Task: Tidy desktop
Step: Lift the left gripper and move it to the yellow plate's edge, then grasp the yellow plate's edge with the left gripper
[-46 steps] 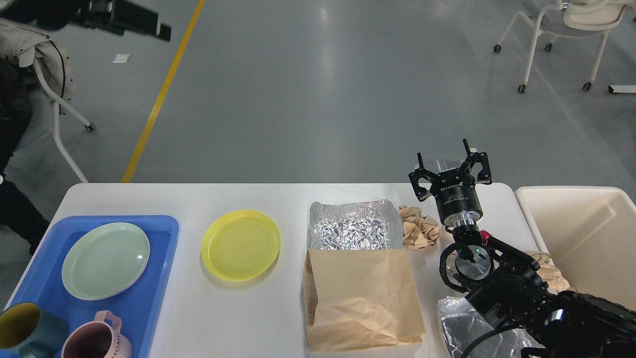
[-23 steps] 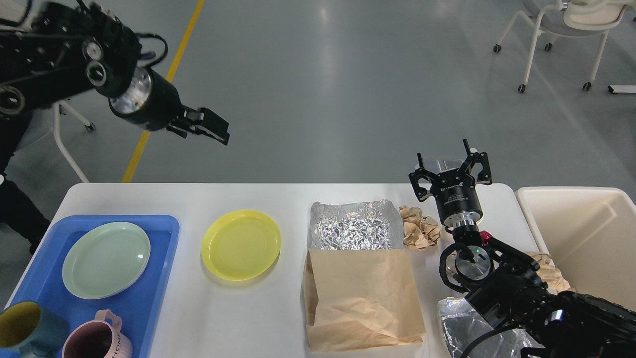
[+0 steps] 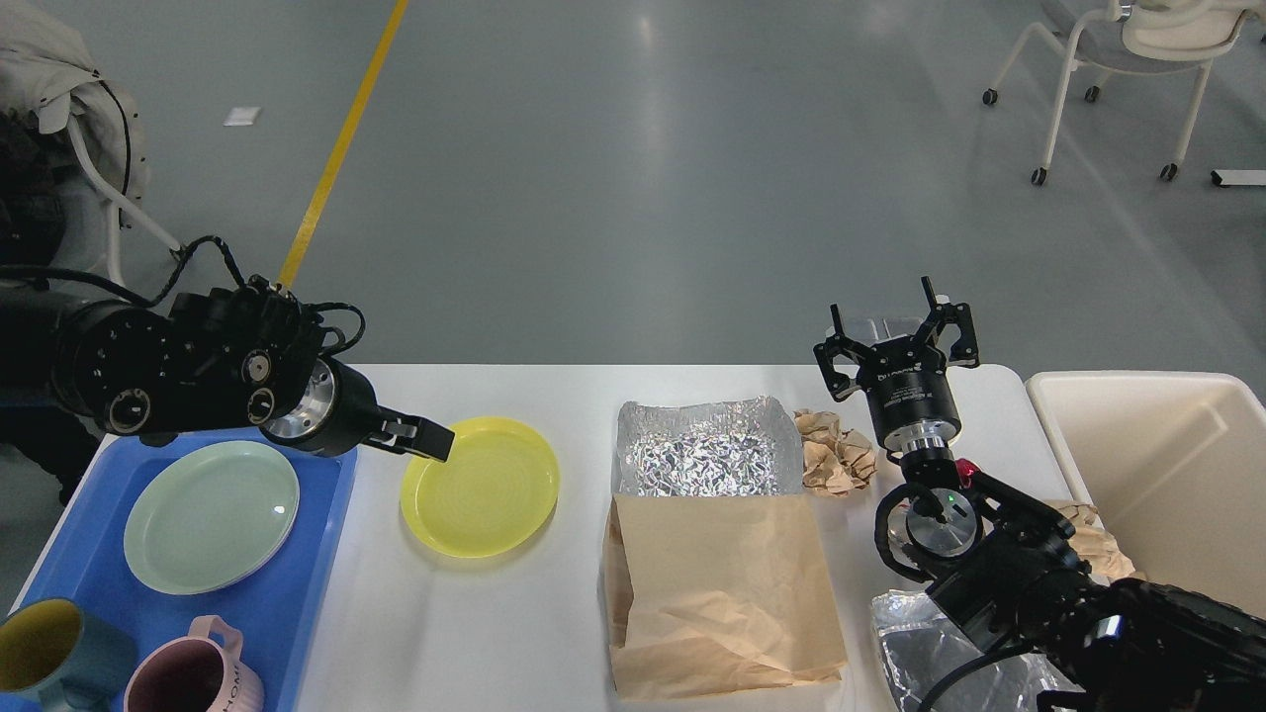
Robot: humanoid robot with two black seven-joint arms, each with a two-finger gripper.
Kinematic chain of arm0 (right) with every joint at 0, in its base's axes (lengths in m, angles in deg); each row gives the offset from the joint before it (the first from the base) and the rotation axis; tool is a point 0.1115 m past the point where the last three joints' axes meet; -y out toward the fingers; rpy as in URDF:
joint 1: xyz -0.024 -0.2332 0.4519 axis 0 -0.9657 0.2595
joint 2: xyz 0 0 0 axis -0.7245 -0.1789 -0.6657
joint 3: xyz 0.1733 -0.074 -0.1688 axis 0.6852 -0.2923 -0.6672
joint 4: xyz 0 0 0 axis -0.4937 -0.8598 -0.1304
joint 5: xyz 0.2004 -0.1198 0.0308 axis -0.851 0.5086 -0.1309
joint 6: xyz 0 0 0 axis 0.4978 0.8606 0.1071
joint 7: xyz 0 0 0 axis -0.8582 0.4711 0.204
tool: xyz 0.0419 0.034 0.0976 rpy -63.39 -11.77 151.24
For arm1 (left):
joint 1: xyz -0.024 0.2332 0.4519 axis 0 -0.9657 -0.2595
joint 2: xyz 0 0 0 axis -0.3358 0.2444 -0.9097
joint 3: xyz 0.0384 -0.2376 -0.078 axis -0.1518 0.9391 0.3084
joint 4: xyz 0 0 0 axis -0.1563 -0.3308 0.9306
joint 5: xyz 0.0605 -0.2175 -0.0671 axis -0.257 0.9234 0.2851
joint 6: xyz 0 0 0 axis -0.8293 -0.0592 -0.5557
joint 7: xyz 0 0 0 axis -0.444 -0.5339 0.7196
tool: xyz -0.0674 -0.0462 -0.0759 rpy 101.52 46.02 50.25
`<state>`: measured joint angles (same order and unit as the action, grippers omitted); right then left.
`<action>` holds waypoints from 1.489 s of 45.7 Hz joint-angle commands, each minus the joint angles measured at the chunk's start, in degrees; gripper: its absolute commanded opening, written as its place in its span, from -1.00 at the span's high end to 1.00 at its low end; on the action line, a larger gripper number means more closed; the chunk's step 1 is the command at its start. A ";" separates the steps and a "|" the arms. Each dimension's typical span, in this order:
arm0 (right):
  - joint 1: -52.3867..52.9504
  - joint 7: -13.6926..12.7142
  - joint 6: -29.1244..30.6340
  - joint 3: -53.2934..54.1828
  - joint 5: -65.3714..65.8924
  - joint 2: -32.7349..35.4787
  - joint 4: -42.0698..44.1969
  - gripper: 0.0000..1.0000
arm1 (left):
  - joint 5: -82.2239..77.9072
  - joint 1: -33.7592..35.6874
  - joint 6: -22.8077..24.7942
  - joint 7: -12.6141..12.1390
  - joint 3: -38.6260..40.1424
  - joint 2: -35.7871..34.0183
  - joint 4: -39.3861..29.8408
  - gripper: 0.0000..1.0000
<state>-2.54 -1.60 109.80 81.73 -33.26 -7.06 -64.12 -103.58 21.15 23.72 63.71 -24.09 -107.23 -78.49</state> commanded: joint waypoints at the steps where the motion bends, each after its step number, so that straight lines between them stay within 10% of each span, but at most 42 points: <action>1: 0.01 -0.08 0.00 0.00 0.00 0.00 0.00 -1.00 | -0.69 -4.34 -4.30 -1.15 -0.04 0.13 0.27 -0.66; 68: 0.01 -0.08 0.00 0.08 0.00 0.00 0.00 -1.00 | -3.68 -28.07 -10.11 -4.14 4.18 16.39 32.43 0.08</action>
<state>-2.53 -1.61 109.80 81.74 -33.26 -7.06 -64.11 -107.27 -5.68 13.50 59.56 -19.93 -92.31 -48.30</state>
